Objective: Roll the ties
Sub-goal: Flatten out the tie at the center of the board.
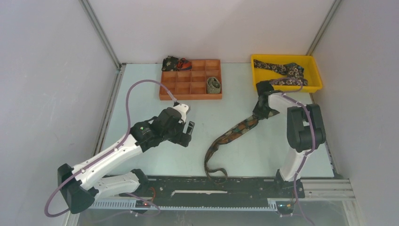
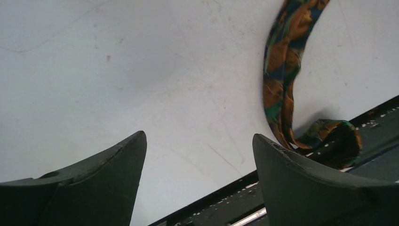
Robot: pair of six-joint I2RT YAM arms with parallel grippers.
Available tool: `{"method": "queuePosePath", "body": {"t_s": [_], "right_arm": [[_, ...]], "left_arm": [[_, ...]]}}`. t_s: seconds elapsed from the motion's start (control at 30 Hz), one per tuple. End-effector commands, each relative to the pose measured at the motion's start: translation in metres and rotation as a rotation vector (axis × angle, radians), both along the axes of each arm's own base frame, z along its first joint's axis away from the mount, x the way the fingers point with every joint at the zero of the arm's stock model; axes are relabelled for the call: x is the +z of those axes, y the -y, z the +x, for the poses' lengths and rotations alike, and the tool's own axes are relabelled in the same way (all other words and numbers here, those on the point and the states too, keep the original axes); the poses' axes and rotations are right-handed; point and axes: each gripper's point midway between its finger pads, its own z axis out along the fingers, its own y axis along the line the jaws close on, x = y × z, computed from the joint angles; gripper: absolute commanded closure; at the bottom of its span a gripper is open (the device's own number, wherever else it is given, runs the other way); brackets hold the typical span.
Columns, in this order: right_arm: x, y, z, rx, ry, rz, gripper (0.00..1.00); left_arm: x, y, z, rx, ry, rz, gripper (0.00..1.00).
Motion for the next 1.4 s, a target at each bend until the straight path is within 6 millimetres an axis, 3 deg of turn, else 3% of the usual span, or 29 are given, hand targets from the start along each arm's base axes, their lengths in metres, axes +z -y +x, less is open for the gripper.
{"method": "queuePosePath", "body": {"t_s": [0.0, 0.13, 0.23, 0.57, 0.67, 0.83, 1.0, 1.13, 1.3, 1.37], "right_arm": [[0.006, 0.047, 0.012, -0.062, 0.042, -0.015, 1.00], [0.006, 0.079, 0.017, -0.129, 0.055, 0.007, 1.00], [0.004, 0.091, 0.017, -0.147, 0.050, 0.028, 1.00], [-0.002, 0.093, 0.011, -0.139, 0.058, 0.085, 1.00], [-0.001, 0.095, 0.010, -0.141, 0.062, 0.089, 1.00], [0.003, 0.092, 0.011, -0.128, 0.074, 0.132, 1.00], [0.005, 0.093, 0.012, -0.129, 0.082, 0.152, 1.00], [0.004, 0.091, 0.013, -0.125, 0.083, 0.166, 1.00], [0.005, 0.089, 0.014, -0.120, 0.088, 0.185, 1.00], [0.007, 0.088, 0.015, -0.119, 0.094, 0.196, 1.00]], "left_arm": [[0.006, 0.035, -0.005, -0.036, -0.079, -0.122, 0.10], [-0.008, 0.060, -0.013, -0.059, -0.166, -0.153, 0.09], [-0.018, 0.083, -0.020, -0.082, -0.232, -0.175, 0.08], [-0.044, 0.149, -0.033, -0.169, -0.366, -0.170, 0.08], [-0.056, 0.157, -0.033, -0.152, -0.405, -0.115, 0.08], [-0.096, 0.155, -0.038, -0.129, -0.479, 0.000, 0.16], [-0.125, 0.160, -0.045, -0.156, -0.542, 0.056, 0.33], [-0.134, 0.157, -0.039, -0.152, -0.521, 0.103, 0.66], [-0.129, 0.128, -0.012, -0.108, -0.358, 0.245, 0.99], [-0.118, 0.106, 0.005, -0.067, -0.258, 0.338, 1.00]]}}
